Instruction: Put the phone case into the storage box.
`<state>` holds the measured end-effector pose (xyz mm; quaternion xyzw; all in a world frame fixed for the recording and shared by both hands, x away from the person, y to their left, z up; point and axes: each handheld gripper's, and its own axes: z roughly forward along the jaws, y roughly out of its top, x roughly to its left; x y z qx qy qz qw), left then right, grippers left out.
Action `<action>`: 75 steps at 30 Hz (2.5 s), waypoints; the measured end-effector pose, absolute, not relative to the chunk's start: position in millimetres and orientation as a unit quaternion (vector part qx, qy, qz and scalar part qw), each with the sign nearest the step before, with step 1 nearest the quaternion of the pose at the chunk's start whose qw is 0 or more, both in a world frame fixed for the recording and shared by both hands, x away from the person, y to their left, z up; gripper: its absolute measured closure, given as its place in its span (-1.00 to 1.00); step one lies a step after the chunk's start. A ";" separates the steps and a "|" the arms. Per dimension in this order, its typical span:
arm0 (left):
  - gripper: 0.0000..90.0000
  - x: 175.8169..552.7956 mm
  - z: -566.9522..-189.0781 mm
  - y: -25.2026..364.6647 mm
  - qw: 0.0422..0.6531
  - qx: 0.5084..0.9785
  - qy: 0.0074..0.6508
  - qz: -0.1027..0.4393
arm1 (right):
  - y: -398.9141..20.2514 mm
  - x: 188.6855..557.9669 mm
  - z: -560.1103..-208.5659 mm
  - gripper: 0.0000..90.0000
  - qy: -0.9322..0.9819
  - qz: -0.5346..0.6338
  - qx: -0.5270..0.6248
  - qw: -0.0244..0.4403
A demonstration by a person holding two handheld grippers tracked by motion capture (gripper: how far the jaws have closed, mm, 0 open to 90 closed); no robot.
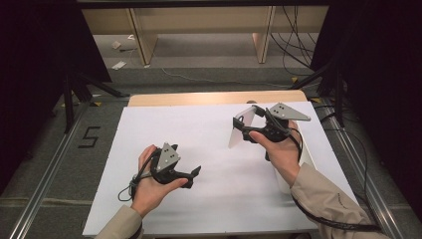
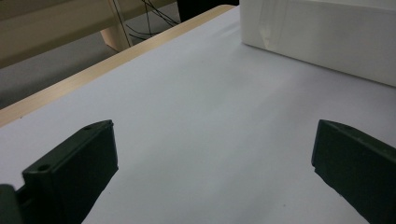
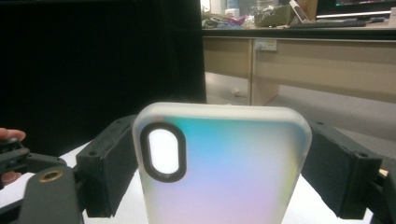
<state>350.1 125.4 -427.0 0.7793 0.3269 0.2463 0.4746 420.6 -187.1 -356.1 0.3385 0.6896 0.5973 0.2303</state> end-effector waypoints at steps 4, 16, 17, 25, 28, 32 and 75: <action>-1.00 348.2 -427.3 128.4 0.474 0.780 0.327 0.247 | -189.6 421.1 -354.1 -0.60 0.687 0.598 0.339 0.234; -1.00 343.4 -429.0 137.3 0.472 0.778 0.333 0.248 | -196.3 422.5 -349.9 -0.60 0.681 0.598 0.347 0.241; -1.00 343.0 -429.1 137.9 0.472 0.778 0.333 0.248 | -196.8 422.8 -349.9 -0.60 0.681 0.597 0.348 0.242; -1.00 341.1 -430.2 143.4 0.470 0.777 0.337 0.250 | -201.7 424.7 -348.2 -0.60 0.678 0.597 0.353 0.244; -1.00 340.5 -430.6 144.5 0.470 0.776 0.338 0.251 | -203.4 425.7 -347.8 -0.60 0.677 0.596 0.356 0.243; -1.00 339.7 -430.4 146.6 0.469 0.775 0.338 0.253 | -205.8 426.7 -347.3 -0.60 0.675 0.596 0.359 0.246; -0.99 338.3 -435.1 157.5 0.466 0.771 0.351 0.255 | -232.0 436.0 -338.3 -0.60 0.651 0.594 0.386 0.273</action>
